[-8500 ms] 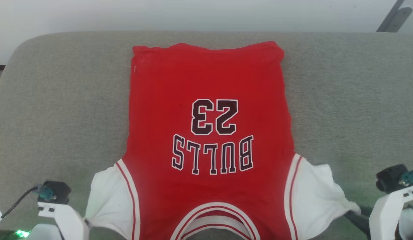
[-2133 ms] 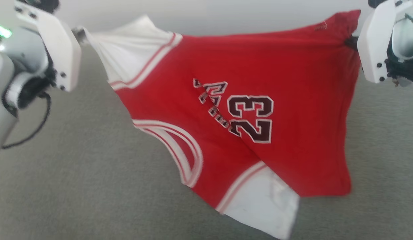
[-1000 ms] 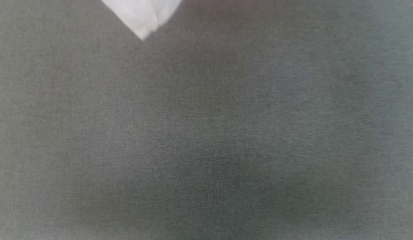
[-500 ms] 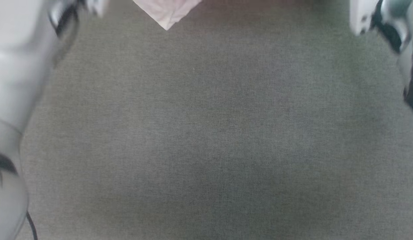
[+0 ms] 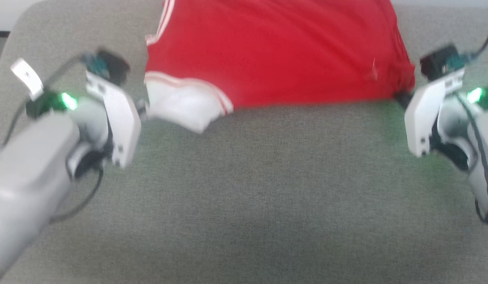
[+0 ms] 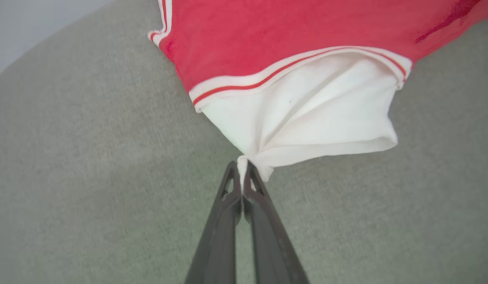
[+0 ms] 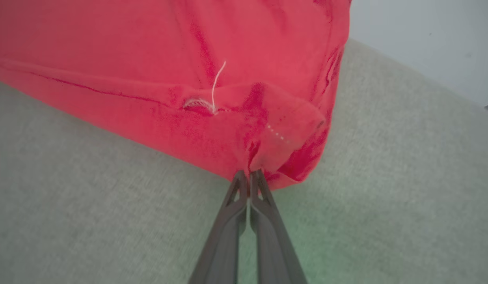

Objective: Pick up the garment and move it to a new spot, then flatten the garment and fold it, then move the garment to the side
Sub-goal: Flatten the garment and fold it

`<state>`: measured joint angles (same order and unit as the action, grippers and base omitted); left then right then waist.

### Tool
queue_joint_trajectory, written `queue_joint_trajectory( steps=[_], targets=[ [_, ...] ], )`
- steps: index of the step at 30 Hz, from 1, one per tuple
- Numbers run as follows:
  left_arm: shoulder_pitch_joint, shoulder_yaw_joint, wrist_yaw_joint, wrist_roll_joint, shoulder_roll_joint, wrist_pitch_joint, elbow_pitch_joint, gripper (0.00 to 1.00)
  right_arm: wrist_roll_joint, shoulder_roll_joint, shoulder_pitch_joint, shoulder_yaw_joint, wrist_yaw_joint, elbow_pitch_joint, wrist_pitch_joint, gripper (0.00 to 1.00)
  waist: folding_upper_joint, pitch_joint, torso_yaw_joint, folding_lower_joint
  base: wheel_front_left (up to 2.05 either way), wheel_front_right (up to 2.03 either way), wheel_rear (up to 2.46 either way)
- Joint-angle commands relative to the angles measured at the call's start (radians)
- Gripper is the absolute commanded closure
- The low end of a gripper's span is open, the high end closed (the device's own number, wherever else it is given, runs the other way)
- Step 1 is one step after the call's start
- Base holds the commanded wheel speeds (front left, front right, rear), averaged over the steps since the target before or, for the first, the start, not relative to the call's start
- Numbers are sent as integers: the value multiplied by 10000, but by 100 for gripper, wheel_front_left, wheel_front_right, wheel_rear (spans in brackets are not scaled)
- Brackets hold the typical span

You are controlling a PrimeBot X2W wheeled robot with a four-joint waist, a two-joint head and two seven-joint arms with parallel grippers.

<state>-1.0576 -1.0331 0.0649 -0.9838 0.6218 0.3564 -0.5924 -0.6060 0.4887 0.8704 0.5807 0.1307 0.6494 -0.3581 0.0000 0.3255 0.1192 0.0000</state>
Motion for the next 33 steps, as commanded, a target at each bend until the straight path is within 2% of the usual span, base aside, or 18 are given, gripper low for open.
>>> queue_joint_trajectory(
  steps=[1,8,12,13,19,20,28,33],
  targets=[
    [551,-111,-349,-54,316,267,633,100,-211,206,-518,-88,-1,-391,-140,100,0,-176,-1,0,0,0,0],
    [2885,-368,-2439,-801,1917,1373,4584,100,-441,928,-2878,-958,-1,-2521,-1075,100,0,-463,-60,0,0,0,0],
    [3904,-534,-3316,-1118,2516,1559,6285,100,-350,1149,-4263,-1635,-1,-3790,-1777,100,0,-540,-83,0,0,0,0],
    [3904,-534,-3316,-1118,2516,1559,6285,100,-350,1149,-4263,-1635,-1,-3790,-1777,100,0,-540,-83,0,0,0,0],
    [5044,-740,-4166,-1439,2990,1519,7719,100,-179,925,-6381,-2852,1,-5610,-3047,100,0,-617,-121,0,0,0,0],
    [5293,-858,-4353,-1475,3163,1636,7974,100,-72,849,-7068,-3188,2,-6223,-3553,100,0,-642,-124,0,0,0,0],
    [5920,-1018,-4910,-1679,3666,1672,8752,100,412,16,-9501,-4671,2,-8325,-4518,100,0,-802,-204,0,0,0,0],
    [5851,-800,-5192,-1637,4009,1586,9174,100,710,-570,-10089,-5211,2,-9141,-4662,100,0,-937,-357,0,0,0,0]
  ],
)
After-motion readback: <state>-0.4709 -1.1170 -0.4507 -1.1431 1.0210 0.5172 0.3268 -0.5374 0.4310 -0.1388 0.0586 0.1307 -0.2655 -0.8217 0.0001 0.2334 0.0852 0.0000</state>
